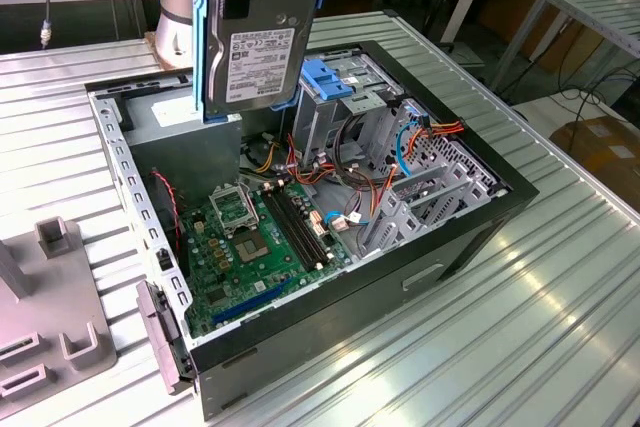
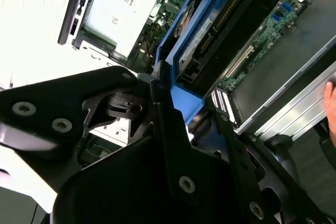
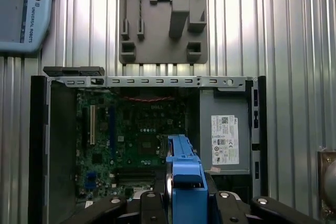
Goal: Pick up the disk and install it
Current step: 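Insert the disk into the insertion slot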
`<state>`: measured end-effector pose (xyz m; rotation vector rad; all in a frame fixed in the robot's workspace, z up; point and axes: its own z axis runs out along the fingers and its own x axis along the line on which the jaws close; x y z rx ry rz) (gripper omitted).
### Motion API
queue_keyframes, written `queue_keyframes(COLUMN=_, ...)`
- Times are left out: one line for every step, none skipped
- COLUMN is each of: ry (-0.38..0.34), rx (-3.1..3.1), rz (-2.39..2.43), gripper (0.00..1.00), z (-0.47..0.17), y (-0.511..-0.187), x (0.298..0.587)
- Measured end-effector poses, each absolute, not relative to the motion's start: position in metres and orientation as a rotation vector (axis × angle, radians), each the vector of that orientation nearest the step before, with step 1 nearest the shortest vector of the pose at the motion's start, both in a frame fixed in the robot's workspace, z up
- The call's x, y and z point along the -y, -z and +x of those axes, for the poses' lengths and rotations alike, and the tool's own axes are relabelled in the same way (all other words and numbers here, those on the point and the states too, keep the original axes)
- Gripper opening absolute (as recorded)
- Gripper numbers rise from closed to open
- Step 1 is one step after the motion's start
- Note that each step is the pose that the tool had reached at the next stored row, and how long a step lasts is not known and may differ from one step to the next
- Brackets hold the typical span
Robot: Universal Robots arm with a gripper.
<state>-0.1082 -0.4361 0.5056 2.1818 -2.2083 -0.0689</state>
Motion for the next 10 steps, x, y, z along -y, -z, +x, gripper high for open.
queue_keyframes(ry=0.068, rx=2.212, rz=2.179, gripper=0.37, z=-0.1074, y=-0.5048, x=0.4361)
queue_keyframes(ry=0.067, rx=2.214, rz=2.178, gripper=0.37, z=-0.107, y=-0.5043, x=0.4361)
queue_keyframes(ry=0.066, rx=2.217, rz=2.176, gripper=0.37, z=-0.1063, y=-0.5038, x=0.4361)
queue_keyframes(ry=0.065, rx=2.22, rz=2.174, gripper=0.37, z=-0.1057, y=-0.5035, x=0.4361)
queue_keyframes(ry=0.064, rx=2.222, rz=2.172, gripper=0.37, z=-0.1055, y=-0.5034, x=0.4361)
queue_keyframes(ry=0.063, rx=2.225, rz=2.17, gripper=0.37, z=-0.1054, y=-0.5033, x=0.4361)
queue_keyframes(ry=0.061, rx=2.231, rz=2.165, gripper=0.37, z=-0.1048, y=-0.5032, x=0.4361)
queue_keyframes(ry=0.059, rx=2.236, rz=2.161, gripper=0.37, z=-0.1046, y=-0.5031, x=0.4361)
queue_keyframes(ry=0.057, rx=2.244, rz=2.154, gripper=0.37, z=-0.1041, y=-0.5027, x=0.4361)
queue_keyframes(ry=0.057, rx=2.247, rz=2.151, gripper=0.37, z=-0.1037, y=-0.5027, x=0.4361)
